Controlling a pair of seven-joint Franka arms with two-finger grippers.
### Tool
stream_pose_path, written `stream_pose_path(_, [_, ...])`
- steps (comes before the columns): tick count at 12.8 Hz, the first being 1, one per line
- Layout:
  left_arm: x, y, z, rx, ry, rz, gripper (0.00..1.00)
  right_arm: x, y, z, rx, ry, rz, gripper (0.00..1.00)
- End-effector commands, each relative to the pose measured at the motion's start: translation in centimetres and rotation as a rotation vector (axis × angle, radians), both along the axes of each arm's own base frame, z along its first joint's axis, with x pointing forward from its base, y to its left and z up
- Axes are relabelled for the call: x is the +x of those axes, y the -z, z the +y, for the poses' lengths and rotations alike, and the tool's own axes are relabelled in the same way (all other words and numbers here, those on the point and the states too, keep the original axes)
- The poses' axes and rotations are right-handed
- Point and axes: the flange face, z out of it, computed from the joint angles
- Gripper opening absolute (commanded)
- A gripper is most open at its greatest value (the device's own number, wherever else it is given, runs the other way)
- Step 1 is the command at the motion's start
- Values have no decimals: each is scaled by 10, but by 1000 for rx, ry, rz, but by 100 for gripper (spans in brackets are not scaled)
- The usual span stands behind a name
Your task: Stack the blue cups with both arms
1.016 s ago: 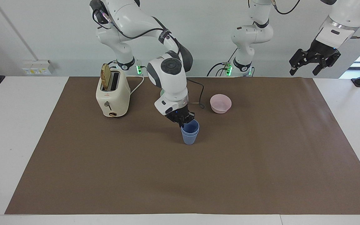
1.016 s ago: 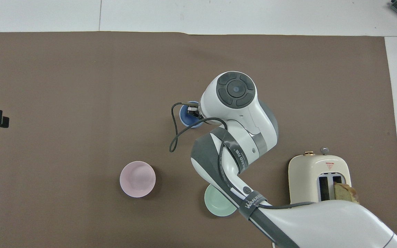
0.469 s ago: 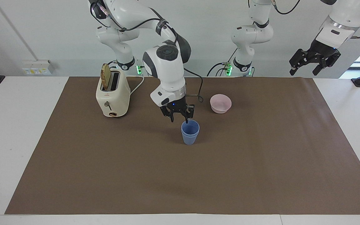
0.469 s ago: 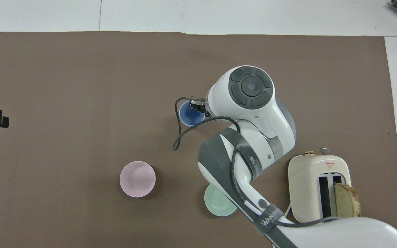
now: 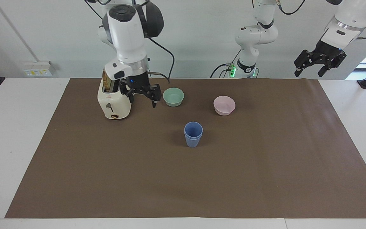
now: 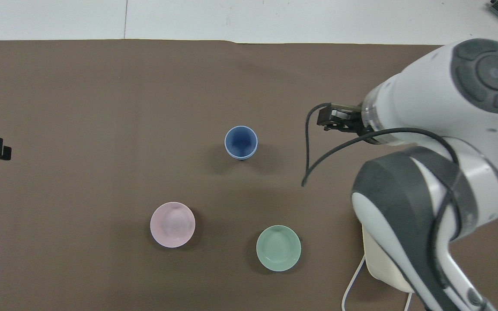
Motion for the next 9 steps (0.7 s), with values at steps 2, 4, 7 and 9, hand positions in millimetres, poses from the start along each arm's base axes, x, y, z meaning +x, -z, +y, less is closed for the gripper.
stream_pose_path(2, [-7,-2,2,10,-13,0,100,-18,-38,-71,-35,-35,5,100])
stream_pose_path(4, [-7,-2,2,10,-13,0,100,-22,-56,-90,-39,-53,19,100])
stream_pose_path(7, [-7,-2,2,10,-13,0,100,-25,-61,-98,-41,-56,43,100])
stream_pose_path(9, [-7,-2,2,10,-13,0,100,-24,-62,-102,-35,-52,55,100])
